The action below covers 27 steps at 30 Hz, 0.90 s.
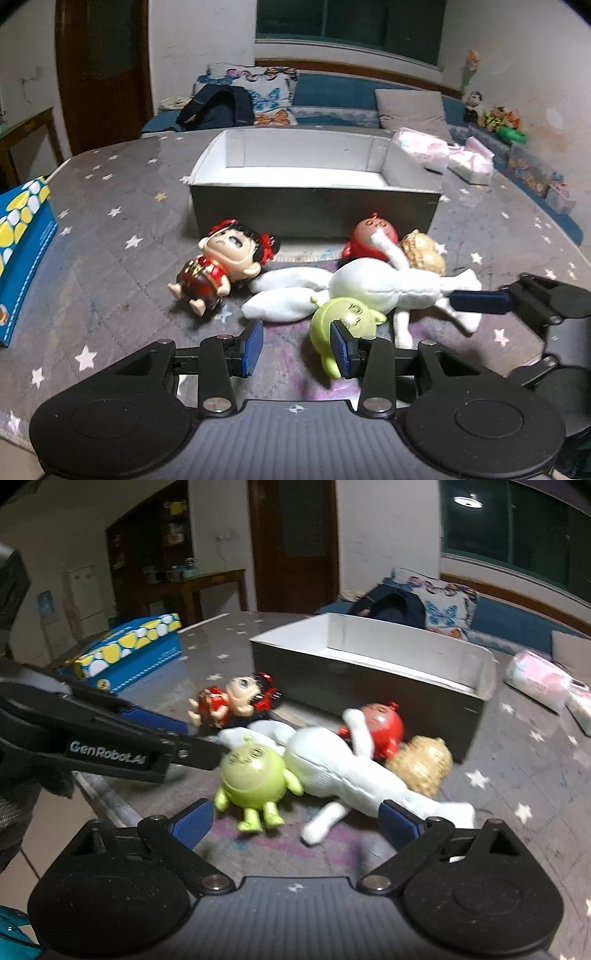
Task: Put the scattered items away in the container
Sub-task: 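Close the left gripper on the green alien toy and lift it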
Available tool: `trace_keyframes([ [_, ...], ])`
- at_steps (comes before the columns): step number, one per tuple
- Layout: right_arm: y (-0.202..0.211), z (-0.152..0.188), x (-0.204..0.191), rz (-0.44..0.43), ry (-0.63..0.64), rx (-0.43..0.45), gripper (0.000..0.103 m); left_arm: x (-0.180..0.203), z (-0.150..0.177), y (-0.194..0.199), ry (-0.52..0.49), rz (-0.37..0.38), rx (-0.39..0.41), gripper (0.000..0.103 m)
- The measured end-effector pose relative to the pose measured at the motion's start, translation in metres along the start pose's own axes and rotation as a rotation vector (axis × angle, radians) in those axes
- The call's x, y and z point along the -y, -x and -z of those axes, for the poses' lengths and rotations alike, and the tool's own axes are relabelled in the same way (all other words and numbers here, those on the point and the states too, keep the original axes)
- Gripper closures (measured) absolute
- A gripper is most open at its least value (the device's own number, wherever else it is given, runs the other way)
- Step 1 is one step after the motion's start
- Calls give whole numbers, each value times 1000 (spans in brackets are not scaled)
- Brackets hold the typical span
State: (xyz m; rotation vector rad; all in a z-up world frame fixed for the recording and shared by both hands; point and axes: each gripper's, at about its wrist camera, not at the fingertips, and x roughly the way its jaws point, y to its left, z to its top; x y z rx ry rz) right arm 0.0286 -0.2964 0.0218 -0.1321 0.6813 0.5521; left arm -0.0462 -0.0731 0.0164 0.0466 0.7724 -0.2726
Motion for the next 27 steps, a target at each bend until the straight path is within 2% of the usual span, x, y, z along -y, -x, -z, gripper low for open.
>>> trace_keyframes([
  [7, -15, -9, -10, -63, 44, -23, 15, -4, -10, -5, -12, 117, -27, 61],
  [11, -23, -11, -10, -96, 37, -38, 21, -7, -13, -14, 2, 154, -68, 61],
  [19, -35, -14, -12, -104, 63, -61, 25, -21, -18, -30, 74, 251, -128, 60],
  [24, -41, -13, -8, -99, 52, -79, 37, -26, -20, -36, 94, 290, -145, 60],
  [27, -43, -13, -5, -98, 39, -82, 38, -30, -21, -38, 113, 313, -152, 60],
])
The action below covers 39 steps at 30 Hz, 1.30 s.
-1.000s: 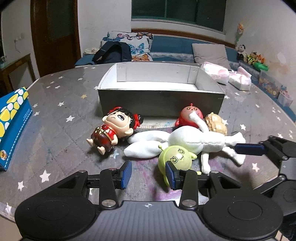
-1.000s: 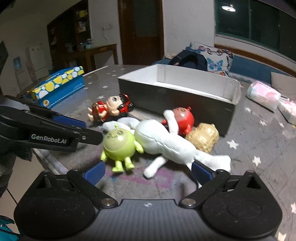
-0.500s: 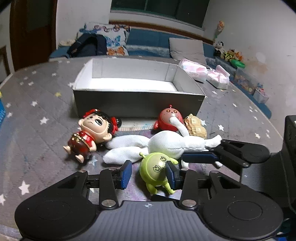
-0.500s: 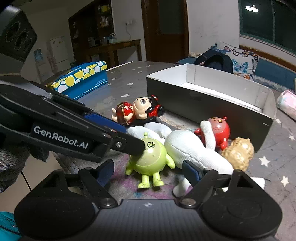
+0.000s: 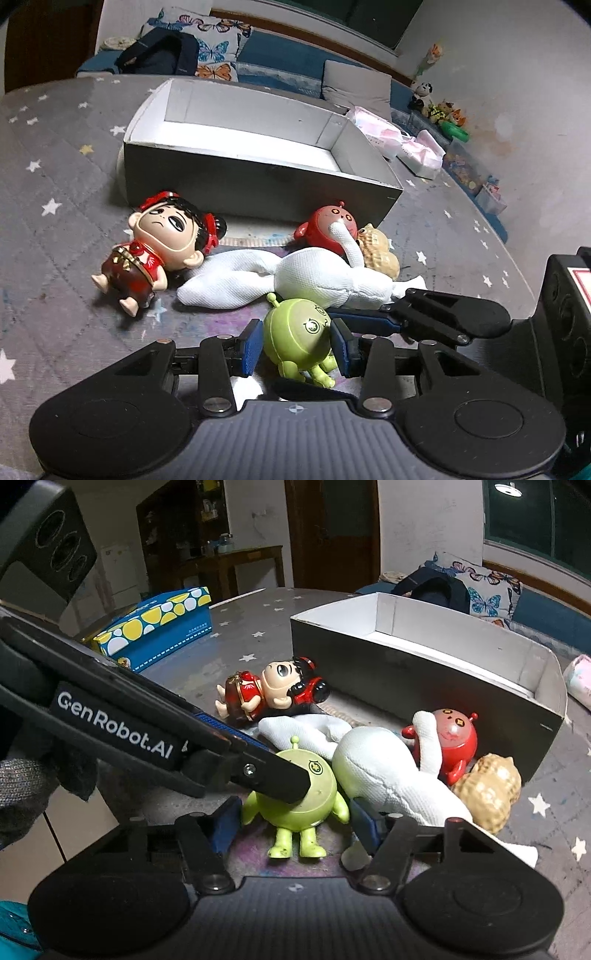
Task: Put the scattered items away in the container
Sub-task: 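Close the left gripper on the green alien toy and lift it, then carry the green alien toy over the white box and open the left gripper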
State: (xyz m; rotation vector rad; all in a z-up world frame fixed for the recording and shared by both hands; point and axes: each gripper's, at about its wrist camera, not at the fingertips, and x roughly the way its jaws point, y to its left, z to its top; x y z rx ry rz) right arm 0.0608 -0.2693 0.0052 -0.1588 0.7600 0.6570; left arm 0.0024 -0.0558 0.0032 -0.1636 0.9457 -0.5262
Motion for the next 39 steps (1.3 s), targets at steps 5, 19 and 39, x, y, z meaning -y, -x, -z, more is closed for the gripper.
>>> trace_keyframes([
  [5, 1, 0, 0, -1, -2, 6, 38, -4, 0, 2, 15, 19, 0, 60],
  [19, 39, -48, 32, 79, 3, 168, 38, 28, -67, 20, -99, 63, 147, 61],
  [39, -75, -125, 164, 156, -36, -70, 38, -7, -187, -129, -44, 91, 20, 63],
])
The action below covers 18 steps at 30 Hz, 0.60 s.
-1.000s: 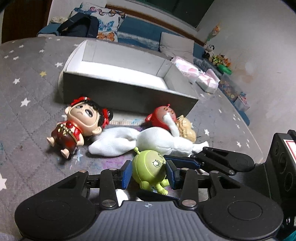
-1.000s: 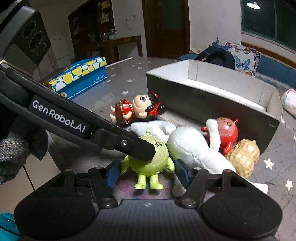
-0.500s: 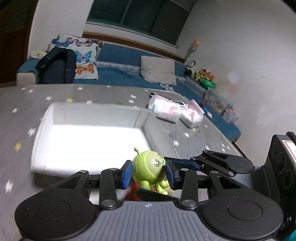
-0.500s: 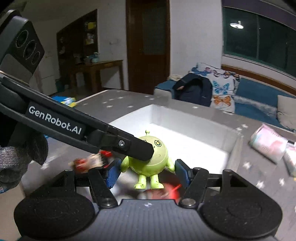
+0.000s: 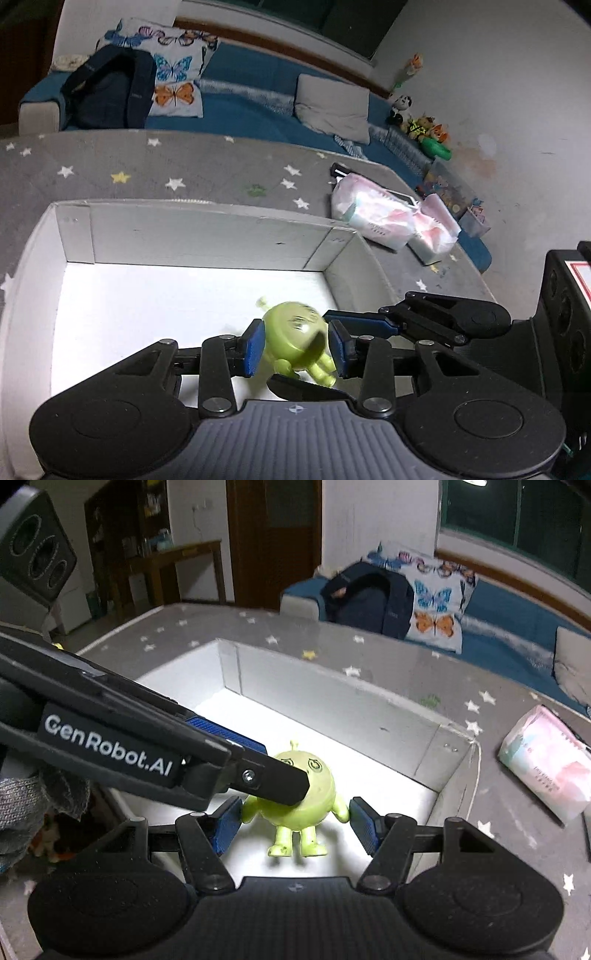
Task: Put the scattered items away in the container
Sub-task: 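Carry the green alien toy over the white box and open the left gripper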
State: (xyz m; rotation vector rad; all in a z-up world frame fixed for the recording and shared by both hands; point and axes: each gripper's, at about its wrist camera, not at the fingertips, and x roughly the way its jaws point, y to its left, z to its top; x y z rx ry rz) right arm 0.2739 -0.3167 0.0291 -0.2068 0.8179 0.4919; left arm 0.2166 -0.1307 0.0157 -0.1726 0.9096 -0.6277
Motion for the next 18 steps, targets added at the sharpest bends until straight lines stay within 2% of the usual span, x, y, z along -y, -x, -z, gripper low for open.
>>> trace_keyframes([
  [7, -15, -6, 2, 15, 32, -54, 38, -6, 2, -14, 11, -9, -21, 63],
  [16, -17, -7, -4, 44, 69, -66, 37, -8, 2, -13, 20, -15, -21, 63],
  [18, -15, -6, -4, 46, 66, -58, 29, -9, 3, -11, 23, -17, -14, 63],
])
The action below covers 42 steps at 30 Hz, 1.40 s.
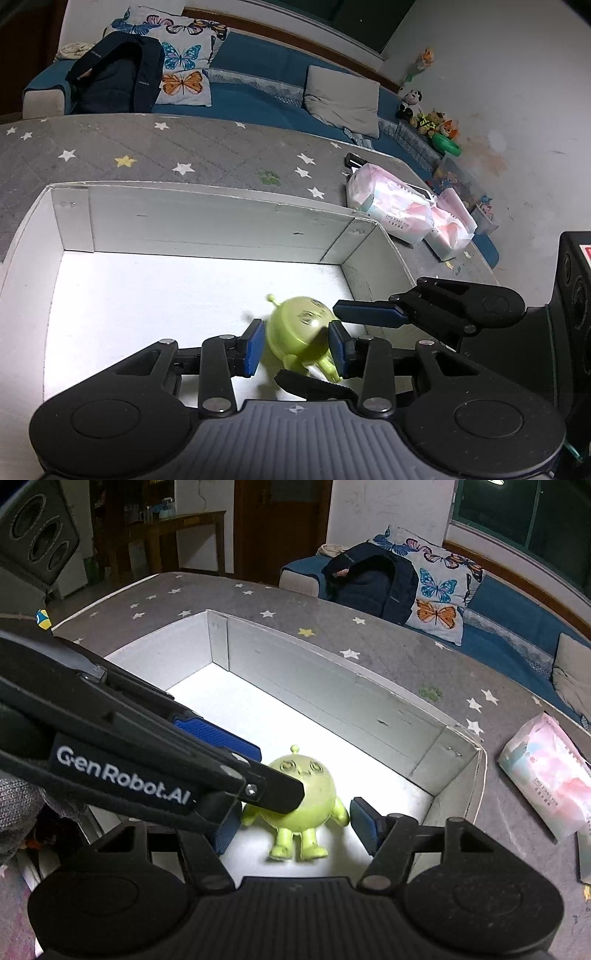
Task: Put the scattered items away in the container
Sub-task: 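Carry the green alien toy over the white box and open the left gripper, then grasp the white plush rabbit with the left gripper and lift it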
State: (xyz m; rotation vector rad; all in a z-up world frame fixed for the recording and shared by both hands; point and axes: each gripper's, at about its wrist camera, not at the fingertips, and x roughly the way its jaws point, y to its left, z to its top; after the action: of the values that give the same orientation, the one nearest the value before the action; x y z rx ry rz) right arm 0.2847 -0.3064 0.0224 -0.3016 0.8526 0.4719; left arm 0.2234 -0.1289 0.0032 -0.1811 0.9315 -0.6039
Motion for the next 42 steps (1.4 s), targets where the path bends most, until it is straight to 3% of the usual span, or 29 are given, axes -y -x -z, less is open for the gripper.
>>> trace_keyframes([
  [7, 18, 1, -1, 6, -19, 74, 23, 1, 3, 19, 10, -17, 38, 63],
  [9, 25, 3, -3, 6, -23, 93, 15, 2, 6, 27, 9, -17, 53, 63],
  [13, 49, 7, -12, 14, -14, 166, 10, 6, 13, 47, 8, -21, 90, 63],
  [15, 61, 11, -16, 15, -19, 199, 3, 9, 19, 56, 13, -22, 107, 63],
  [25, 112, 49, -47, 11, -16, 336, 0, 14, 57, 102, 25, -23, 163, 63],
  [35, 120, 86, -84, -178, 59, 268, 0, 21, 109, 128, 30, -35, 154, 63],
  [42, 100, 97, -104, -229, 112, 176, 0, 16, 139, 133, 61, -53, 119, 63],
])
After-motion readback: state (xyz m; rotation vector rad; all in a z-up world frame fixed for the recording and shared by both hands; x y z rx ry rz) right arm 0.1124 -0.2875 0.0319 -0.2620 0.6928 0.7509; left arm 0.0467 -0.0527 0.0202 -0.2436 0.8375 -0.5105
